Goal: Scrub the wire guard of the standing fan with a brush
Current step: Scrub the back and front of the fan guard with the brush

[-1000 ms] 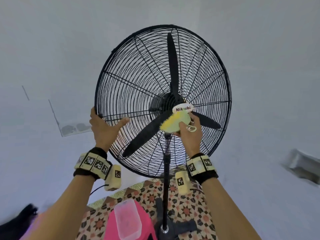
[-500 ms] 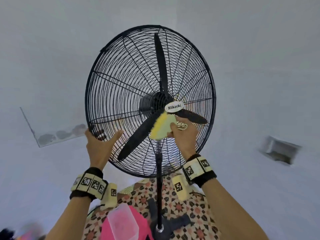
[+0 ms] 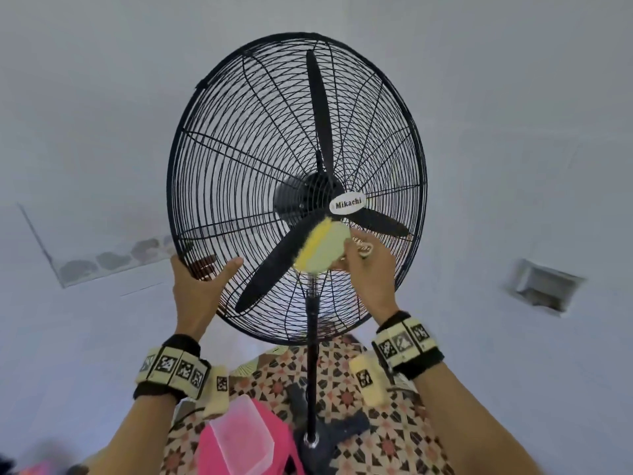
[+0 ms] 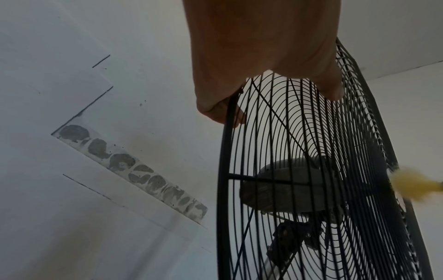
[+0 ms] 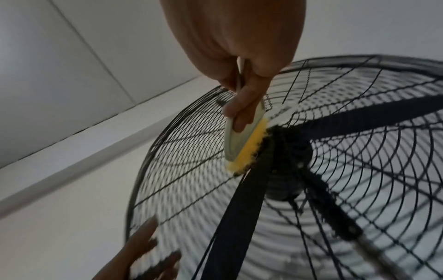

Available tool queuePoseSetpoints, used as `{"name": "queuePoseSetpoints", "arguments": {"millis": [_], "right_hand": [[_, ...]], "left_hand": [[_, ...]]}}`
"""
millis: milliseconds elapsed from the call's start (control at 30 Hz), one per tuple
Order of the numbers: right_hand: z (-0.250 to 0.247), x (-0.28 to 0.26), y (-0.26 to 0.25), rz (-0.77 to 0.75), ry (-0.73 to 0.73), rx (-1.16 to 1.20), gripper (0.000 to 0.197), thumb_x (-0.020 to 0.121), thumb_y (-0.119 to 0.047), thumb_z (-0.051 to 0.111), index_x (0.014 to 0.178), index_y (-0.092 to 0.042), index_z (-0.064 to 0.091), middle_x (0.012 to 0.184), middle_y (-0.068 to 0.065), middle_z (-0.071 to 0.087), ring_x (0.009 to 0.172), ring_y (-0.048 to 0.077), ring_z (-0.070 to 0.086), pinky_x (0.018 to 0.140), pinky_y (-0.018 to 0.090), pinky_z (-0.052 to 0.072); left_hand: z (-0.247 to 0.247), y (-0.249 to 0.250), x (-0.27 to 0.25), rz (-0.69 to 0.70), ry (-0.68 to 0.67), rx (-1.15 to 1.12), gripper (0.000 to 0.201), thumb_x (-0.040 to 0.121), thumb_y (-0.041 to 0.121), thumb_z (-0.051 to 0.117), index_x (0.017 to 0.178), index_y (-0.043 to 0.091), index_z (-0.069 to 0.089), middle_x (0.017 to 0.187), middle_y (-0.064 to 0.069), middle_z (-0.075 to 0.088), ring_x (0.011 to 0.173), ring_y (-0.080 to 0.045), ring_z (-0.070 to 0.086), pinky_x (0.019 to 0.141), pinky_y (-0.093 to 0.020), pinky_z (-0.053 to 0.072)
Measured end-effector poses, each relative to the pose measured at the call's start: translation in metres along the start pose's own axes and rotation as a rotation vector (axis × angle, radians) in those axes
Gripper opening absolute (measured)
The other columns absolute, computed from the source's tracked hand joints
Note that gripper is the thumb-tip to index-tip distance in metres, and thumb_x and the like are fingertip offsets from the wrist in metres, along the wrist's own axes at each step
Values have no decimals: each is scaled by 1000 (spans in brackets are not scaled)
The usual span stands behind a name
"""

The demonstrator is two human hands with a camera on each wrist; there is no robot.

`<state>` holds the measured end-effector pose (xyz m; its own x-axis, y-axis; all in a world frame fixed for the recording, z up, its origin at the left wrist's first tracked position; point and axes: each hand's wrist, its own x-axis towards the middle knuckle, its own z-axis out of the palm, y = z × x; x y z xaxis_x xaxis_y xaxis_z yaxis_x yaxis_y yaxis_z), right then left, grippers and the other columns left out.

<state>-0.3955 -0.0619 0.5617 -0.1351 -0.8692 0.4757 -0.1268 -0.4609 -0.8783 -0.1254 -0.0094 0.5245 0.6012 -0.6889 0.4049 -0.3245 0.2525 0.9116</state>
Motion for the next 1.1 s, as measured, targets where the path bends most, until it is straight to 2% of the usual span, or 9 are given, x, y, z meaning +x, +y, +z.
{"name": "queuePoseSetpoints", "arguments": {"millis": [100, 167, 267, 400, 567, 700, 833, 967, 1100], "right_hand": [[-9, 31, -4, 22, 198, 88, 33, 103, -16, 60, 133, -3, 62, 114, 14, 70, 83, 24, 76, 58, 23, 61], [-1, 27, -7, 15, 158, 73, 37, 104, -16, 58, 139, -5, 59, 113, 10, 71, 76, 18, 76, 56, 20, 59], [17, -17, -1, -3, 20, 24, 42, 105, -20, 56, 146, -12, 52, 88, -15, 67, 64, 16, 74, 53, 28, 61], [11, -43, 0, -1, -52, 56, 37, 105, -20, 57, 141, -17, 57, 78, -11, 75, 63, 15, 75, 55, 25, 60], [5, -9, -3, 73, 173, 142, 43, 104, -18, 58, 146, -9, 53, 114, 16, 72, 64, 16, 75, 57, 24, 61], [28, -59, 10, 19, -45, 67, 45, 105, -18, 56, 149, -13, 49, 94, -11, 72, 66, 16, 75, 52, 27, 59], [19, -58, 10, -28, -7, 25, 40, 106, -20, 56, 145, -12, 55, 79, -5, 74, 60, 14, 73, 52, 22, 57], [20, -33, 10, 16, 155, 86, 41, 106, -22, 55, 146, -14, 53, 91, 5, 76, 65, 18, 75, 58, 30, 61], [39, -78, 27, -22, -3, 63, 43, 107, -23, 53, 149, -16, 51, 94, 9, 76, 65, 17, 75, 51, 32, 60]], "left_hand": [[1, 0, -2, 9, -12, -5, 104, 71, 58, 90, 153, 28, 33, 143, 6, 56, 127, -17, 56, 115, -46, 42], [1, 0, -3, 13, -9, -8, 103, 72, 56, 89, 154, 28, 32, 141, 11, 54, 125, -14, 55, 114, -42, 41], [3, 0, -4, 11, 4, -11, 104, 74, 54, 89, 155, 26, 30, 136, 14, 52, 124, -13, 54, 113, -40, 38], [0, -3, -2, -4, -15, -5, 106, 71, 60, 89, 153, 29, 29, 138, 10, 56, 125, -16, 56, 115, -45, 40], [4, 2, -7, 14, -6, -11, 101, 72, 55, 88, 151, 26, 32, 132, 10, 56, 121, -17, 58, 112, -43, 44], [2, -1, -5, 13, -1, -14, 101, 71, 60, 89, 148, 26, 34, 131, 5, 61, 120, -19, 62, 110, -51, 48], [0, 0, -4, 19, -20, -18, 102, 73, 57, 88, 152, 24, 32, 131, 7, 58, 121, -18, 60, 110, -45, 47], [2, 1, -6, 16, -22, -14, 101, 75, 55, 87, 152, 23, 31, 133, 8, 55, 121, -15, 56, 107, -36, 44], [3, 3, -8, 19, -4, -17, 98, 79, 51, 86, 153, 21, 29, 131, 12, 50, 119, -10, 51, 103, -30, 40]]}}
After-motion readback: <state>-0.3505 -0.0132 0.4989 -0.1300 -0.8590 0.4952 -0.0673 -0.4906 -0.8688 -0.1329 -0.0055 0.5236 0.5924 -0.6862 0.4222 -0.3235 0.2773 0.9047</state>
